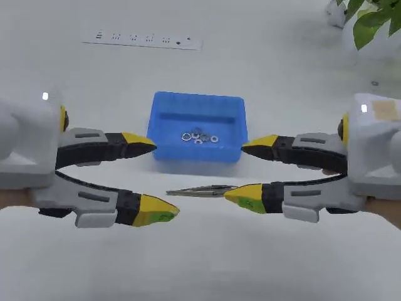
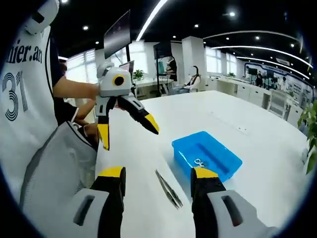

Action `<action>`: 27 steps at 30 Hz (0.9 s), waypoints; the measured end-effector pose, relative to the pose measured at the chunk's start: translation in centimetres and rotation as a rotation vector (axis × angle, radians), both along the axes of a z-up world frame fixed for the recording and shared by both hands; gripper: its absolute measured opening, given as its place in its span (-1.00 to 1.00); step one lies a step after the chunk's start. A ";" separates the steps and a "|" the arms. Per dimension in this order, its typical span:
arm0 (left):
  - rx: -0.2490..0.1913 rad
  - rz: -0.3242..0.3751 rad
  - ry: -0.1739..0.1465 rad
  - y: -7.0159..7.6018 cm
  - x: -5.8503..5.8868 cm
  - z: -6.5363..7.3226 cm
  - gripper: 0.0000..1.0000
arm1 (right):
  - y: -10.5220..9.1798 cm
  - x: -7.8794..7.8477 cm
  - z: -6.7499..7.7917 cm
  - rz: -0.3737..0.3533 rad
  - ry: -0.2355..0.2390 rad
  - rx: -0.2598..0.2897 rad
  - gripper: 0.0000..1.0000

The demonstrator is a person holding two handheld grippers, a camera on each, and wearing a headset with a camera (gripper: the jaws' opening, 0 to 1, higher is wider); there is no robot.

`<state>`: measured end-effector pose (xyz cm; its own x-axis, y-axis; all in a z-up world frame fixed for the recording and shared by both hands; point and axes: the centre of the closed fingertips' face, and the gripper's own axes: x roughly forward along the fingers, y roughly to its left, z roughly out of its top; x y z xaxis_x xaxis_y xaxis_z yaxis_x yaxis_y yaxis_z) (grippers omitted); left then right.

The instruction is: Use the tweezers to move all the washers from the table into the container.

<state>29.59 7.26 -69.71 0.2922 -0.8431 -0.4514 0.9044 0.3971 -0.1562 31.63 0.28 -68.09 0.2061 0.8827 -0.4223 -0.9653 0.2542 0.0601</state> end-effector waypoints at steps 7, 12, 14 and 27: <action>0.080 -0.013 -0.038 -0.1 -0.8 0.6 0.92 | -1.0 -1.8 -2.0 0.071 -0.066 -0.187 0.42; 0.080 -0.005 -0.059 0.2 -1.1 1.9 0.99 | -0.6 -3.1 -1.9 0.099 -0.056 -0.204 0.82; 0.069 0.000 -0.074 0.2 -1.3 2.5 0.99 | -0.5 -2.9 -1.4 0.094 -0.067 -0.199 0.85; 0.149 0.024 -0.099 2.4 -1.5 3.1 0.99 | -0.8 -1.0 -0.3 0.022 -0.089 -0.173 0.94</action>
<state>28.09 9.65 -66.63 0.3607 -0.7610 -0.5393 0.9023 0.4312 -0.0049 30.68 -0.56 -68.43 0.2308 0.8031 -0.5493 -0.9703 0.2322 -0.0682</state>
